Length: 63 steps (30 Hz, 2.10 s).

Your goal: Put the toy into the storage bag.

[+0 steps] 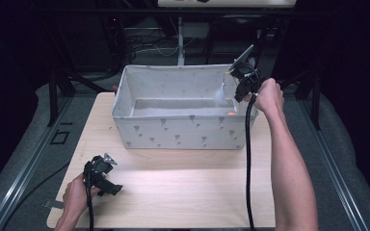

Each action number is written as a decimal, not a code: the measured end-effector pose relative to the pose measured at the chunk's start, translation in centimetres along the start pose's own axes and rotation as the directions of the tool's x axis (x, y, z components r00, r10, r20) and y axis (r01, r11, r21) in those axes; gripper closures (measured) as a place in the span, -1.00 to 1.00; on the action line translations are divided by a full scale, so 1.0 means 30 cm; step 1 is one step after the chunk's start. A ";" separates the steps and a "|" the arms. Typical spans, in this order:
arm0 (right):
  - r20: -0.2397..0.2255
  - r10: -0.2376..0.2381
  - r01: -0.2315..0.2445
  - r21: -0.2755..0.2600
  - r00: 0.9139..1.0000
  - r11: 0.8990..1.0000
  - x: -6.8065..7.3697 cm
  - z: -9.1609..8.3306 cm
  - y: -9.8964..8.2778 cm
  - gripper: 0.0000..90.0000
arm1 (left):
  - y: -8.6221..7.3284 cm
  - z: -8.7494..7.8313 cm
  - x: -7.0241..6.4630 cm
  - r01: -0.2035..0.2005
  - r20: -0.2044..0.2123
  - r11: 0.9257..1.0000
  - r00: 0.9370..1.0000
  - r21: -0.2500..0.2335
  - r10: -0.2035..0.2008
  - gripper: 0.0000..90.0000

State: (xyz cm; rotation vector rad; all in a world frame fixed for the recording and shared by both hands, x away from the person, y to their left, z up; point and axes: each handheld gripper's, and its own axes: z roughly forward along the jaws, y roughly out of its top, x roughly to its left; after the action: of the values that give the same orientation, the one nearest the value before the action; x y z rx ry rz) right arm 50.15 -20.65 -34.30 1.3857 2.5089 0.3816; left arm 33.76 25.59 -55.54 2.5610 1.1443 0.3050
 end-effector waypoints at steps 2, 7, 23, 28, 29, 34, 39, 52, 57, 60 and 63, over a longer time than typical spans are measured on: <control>0.006 0.004 -0.005 0.008 1.000 1.000 -0.006 0.021 -0.012 0.96 | 0.001 0.001 0.002 0.004 0.006 1.000 1.000 0.002 -0.004 -1.00; 0.005 0.011 -0.011 0.046 1.000 0.999 -0.012 0.073 -0.043 0.96 | 0.001 0.001 0.002 0.004 0.006 1.000 1.000 0.002 -0.004 -1.00; -0.039 0.013 -0.008 0.110 0.999 0.994 -0.004 0.146 -0.076 0.96 | 0.003 0.003 -0.010 -0.008 0.005 1.000 1.000 -0.003 0.008 -1.00; -0.031 0.029 -0.025 0.126 0.999 0.992 -0.001 0.154 -0.079 0.95 | -0.002 -0.006 -0.010 -0.005 -0.003 1.000 1.000 -0.013 0.005 -1.00; -0.033 0.032 -0.027 0.133 0.999 0.991 0.000 0.158 -0.080 0.95 | -0.003 -0.006 -0.009 -0.006 -0.002 1.000 1.000 -0.011 0.006 -1.00; -0.037 0.048 -0.043 0.135 0.998 0.990 -0.002 0.152 -0.080 0.92 | -0.002 -0.007 -0.012 -0.010 -0.005 1.000 1.000 -0.011 0.010 -1.00; -0.043 0.057 -0.052 0.101 0.997 0.993 -0.003 0.111 -0.084 0.71 | 0.001 -0.008 -0.014 -0.010 -0.009 1.000 1.000 -0.015 0.009 -1.00; -0.111 0.064 -0.068 -0.030 0.992 0.997 0.019 -0.090 -0.093 -0.27 | 0.002 -0.009 -0.008 -0.001 -0.009 1.000 1.000 -0.013 0.001 -1.00; -0.115 0.021 -0.027 -0.053 0.993 0.998 0.068 -0.145 -0.096 -0.51 | 0.003 -0.007 -0.008 -0.005 -0.008 1.000 1.000 -0.007 0.005 -1.00; -0.113 -0.005 -0.003 -0.066 0.994 0.998 0.106 -0.167 -0.102 -0.66 | 0.002 -0.005 -0.007 0.000 -0.008 1.000 1.000 -0.011 0.000 -1.00; -0.124 -0.022 0.012 -0.082 0.992 0.997 0.135 -0.181 -0.109 -0.69 | 0.002 -0.007 -0.008 -0.004 -0.008 1.000 1.000 -0.008 0.004 -1.00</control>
State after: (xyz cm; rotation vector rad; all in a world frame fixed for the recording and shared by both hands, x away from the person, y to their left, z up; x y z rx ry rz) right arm 43.66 -19.47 -30.71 1.3476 2.5708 0.5781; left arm 33.58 25.41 -55.33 2.5574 1.1390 0.3210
